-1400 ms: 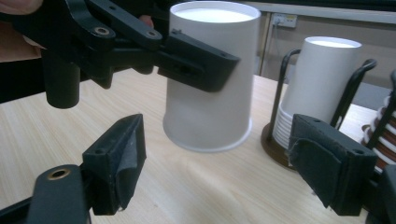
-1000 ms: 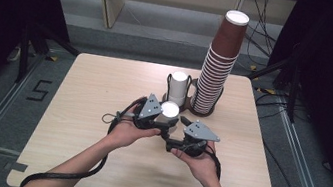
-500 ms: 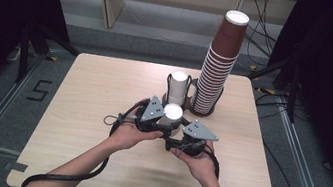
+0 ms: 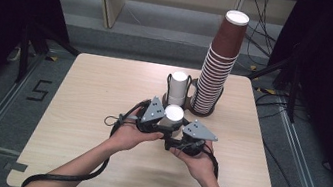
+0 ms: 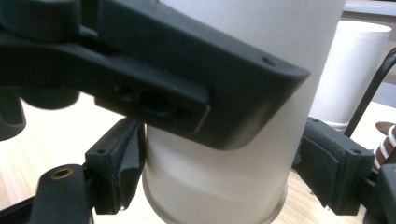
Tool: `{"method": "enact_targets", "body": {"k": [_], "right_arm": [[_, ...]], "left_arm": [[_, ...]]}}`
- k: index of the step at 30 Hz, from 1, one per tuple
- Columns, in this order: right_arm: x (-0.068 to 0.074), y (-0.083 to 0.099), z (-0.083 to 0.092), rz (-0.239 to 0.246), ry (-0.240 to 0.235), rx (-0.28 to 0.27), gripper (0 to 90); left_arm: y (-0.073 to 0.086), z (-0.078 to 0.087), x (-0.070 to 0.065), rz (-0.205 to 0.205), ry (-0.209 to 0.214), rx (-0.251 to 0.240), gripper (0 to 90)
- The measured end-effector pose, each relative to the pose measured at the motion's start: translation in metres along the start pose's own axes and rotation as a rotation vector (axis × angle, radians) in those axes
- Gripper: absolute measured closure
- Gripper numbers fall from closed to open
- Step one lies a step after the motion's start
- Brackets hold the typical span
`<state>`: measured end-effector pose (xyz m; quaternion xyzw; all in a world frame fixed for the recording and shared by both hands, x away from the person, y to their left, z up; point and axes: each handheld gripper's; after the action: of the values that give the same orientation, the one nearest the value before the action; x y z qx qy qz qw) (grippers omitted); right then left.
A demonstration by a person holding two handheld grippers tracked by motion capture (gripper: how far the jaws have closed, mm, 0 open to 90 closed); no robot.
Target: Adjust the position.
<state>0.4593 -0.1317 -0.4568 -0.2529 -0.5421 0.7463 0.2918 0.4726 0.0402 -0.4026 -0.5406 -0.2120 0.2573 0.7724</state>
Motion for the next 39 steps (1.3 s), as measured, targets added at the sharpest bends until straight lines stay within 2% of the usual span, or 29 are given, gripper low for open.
{"method": "enact_targets", "body": {"k": [1, 5, 9, 12, 14, 16, 18, 19, 22, 24, 25, 26, 27, 28, 29, 31, 33, 34, 36, 37, 39], "right_arm": [[0.0, 0.0, -0.001, 0.002, -0.014, -0.007, 22.3], [-0.001, 0.0, 0.0, 0.028, 0.013, -0.007, 21.7], [0.001, -0.001, 0.0, -0.004, 0.01, -0.002, 20.4], [-0.001, 0.0, -0.001, 0.02, 0.019, -0.016, 20.4], [0.0, 0.0, -0.001, 0.007, 0.014, -0.008, 20.7], [-0.001, 0.0, -0.001, 0.034, 0.018, -0.019, 22.6], [-0.001, 0.001, -0.001, 0.023, 0.02, -0.023, 23.5], [0.001, 0.001, 0.001, 0.003, 0.007, -0.005, 24.3], [0.001, 0.001, 0.001, -0.001, 0.006, -0.007, 26.8], [-0.001, 0.0, 0.002, 0.023, 0.019, -0.018, 27.8], [0.0, 0.001, 0.001, -0.001, 0.01, -0.018, 28.1], [0.0, 0.001, 0.001, -0.001, 0.01, -0.018, 28.1], [0.0, 0.001, 0.001, -0.009, -0.004, -0.022, 28.2], [0.0, 0.001, 0.002, -0.042, -0.013, -0.019, 28.3], [0.0, 0.001, 0.003, -0.05, -0.009, -0.009, 28.3], [-0.001, 0.001, 0.003, -0.05, 0.001, -0.013, 28.2], [-0.005, 0.002, 0.004, -0.045, 0.001, -0.015, 28.2], [-0.005, 0.005, 0.005, -0.1, 0.008, -0.015, 28.2], [-0.008, 0.006, 0.006, -0.091, 0.004, -0.013, 28.2], [-0.011, 0.007, 0.008, -0.095, 0.018, -0.001, 28.2], [-0.014, 0.01, 0.008, -0.109, 0.012, -0.01, 28.0]], "left_arm": [[0.0, 0.0, 0.0, 0.006, 0.003, 0.001, 31.9], [0.0, 0.001, 0.001, 0.019, 0.008, 0.0, 32.1], [0.0, 0.0, 0.0, 0.014, 0.01, -0.001, 32.4], [0.0, 0.0, -0.002, 0.007, 0.016, -0.001, 32.4], [0.0, 0.0, -0.002, 0.011, 0.018, -0.004, 32.3], [0.0, 0.0, -0.002, 0.013, 0.02, -0.002, 32.0], [0.0, 0.0, -0.002, 0.016, 0.022, -0.002, 31.8], [0.0, 0.0, -0.002, 0.021, 0.022, -0.002, 31.6], [-0.001, 0.0, -0.001, 0.02, 0.026, -0.003, 30.7], [0.0, 0.0, -0.001, 0.014, 0.032, -0.001, 29.9], [0.0, 0.0, -0.001, 0.014, 0.032, -0.001, 28.4], [0.0, 0.0, 0.0, 0.011, 0.038, 0.0, 28.4], [0.0, -0.001, 0.0, 0.008, 0.04, 0.002, 23.8], [0.0, -0.001, 0.0, 0.005, 0.039, 0.004, 14.3], [0.0, -0.001, 0.0, -0.011, 0.036, 0.0, 13.6], [0.001, 0.001, 0.0, -0.016, 0.026, 0.001, 13.5], [0.001, 0.003, 0.002, -0.02, 0.026, -0.002, 8.9], [0.002, 0.006, 0.005, -0.017, 0.03, -0.008, 8.5], [0.003, 0.007, 0.006, -0.013, 0.031, -0.014, 7.2], [0.003, 0.012, 0.008, -0.006, 0.041, -0.028, 6.2], [0.004, 0.017, 0.01, -0.016, 0.057, -0.045, 4.5]]}}
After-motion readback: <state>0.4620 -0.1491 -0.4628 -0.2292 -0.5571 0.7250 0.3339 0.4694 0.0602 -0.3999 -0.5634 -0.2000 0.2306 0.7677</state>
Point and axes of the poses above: each handheld gripper's, and its own axes: z roughly backward along the jaws, y roughly out of its underside, x roughly to its left, and after that the axes turned 3 degrees about z, right-handed
